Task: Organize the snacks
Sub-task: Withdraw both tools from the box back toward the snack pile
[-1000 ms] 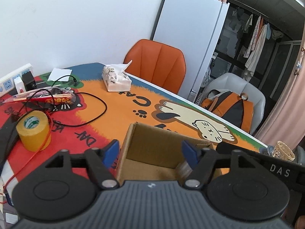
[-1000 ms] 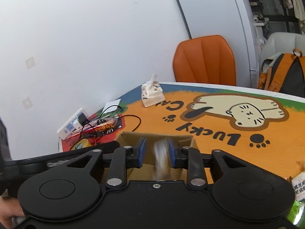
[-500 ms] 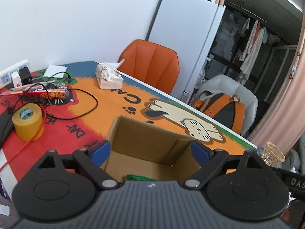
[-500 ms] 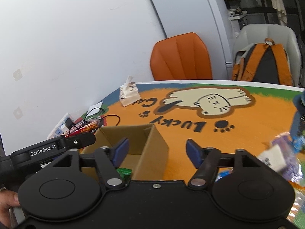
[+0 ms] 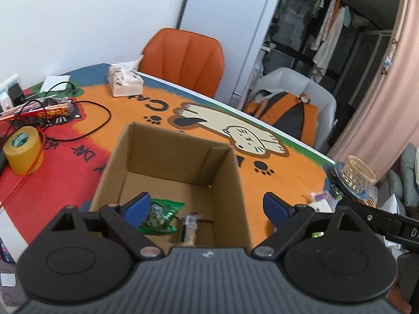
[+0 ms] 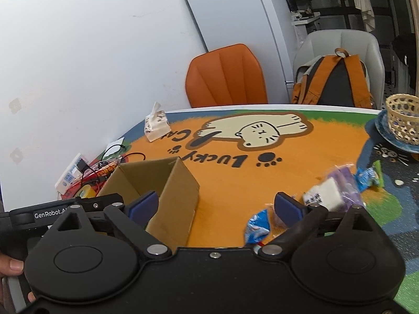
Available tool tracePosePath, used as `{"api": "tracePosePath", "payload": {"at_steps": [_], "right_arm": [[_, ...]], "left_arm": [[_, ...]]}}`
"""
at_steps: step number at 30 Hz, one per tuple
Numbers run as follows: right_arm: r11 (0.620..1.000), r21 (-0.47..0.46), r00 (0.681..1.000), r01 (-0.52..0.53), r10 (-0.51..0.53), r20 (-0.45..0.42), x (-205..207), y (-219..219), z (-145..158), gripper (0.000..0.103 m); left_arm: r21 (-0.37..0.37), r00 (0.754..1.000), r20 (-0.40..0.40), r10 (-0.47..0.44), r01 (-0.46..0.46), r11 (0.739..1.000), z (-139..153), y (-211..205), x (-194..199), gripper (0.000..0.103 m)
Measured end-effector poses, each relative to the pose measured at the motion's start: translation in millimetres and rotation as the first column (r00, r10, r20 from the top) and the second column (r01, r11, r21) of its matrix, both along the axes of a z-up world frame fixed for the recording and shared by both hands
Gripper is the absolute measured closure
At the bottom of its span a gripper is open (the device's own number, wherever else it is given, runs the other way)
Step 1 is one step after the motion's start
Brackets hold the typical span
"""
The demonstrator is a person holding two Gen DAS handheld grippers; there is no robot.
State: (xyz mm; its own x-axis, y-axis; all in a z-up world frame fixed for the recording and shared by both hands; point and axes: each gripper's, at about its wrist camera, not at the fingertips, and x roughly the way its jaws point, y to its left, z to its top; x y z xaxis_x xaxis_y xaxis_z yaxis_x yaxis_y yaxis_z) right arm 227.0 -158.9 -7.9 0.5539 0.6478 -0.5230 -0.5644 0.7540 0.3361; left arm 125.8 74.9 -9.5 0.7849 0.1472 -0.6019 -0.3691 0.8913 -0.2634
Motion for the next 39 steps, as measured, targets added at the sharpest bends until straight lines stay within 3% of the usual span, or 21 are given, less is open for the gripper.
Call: {"api": "tracePosePath", "payload": {"at_steps": [11,16,25,32,35,39], "right_arm": [[0.998,-0.039,0.999,0.045,-0.044,0.025,-8.3,-40.7,-2.2,0.002],[0.998,-0.013,0.998,0.068,-0.068,0.013,-12.8,-64.4,-6.1,0.002],[0.991,-0.03,0.99,0.134,-0.132,0.055,-22.3,-90.9,-1.2,0.002],[0.98,-0.052,0.982,0.19,-0.189,0.031,-19.2,-104.5,-13.3,0.006],[0.975,-0.049,0.976,0.216,-0.217,-0.004,-14.7,-110.1,-22.1,0.01],[0.974,-0.056,0.974,0.221,-0.223,-0.032,-9.9,-108.3,-34.6,0.017]], "left_arm": [[0.015,0.992,0.018,-0.127,0.127,0.992,-4.2,-41.7,6.6,0.011],[0.02,0.982,0.02,-0.185,0.185,0.983,-8.2,-57.9,9.4,0.011],[0.015,0.967,0.036,-0.254,0.254,0.967,-14.6,-81.4,14.0,0.012],[0.006,0.954,0.031,-0.299,0.299,0.954,-25.4,-100.6,22.8,0.015],[0.008,0.946,0.028,-0.324,0.323,0.946,-30.4,-109.7,25.4,0.02],[-0.019,0.94,-0.003,-0.342,0.342,0.94,-43.6,-114.4,34.2,0.038]]}}
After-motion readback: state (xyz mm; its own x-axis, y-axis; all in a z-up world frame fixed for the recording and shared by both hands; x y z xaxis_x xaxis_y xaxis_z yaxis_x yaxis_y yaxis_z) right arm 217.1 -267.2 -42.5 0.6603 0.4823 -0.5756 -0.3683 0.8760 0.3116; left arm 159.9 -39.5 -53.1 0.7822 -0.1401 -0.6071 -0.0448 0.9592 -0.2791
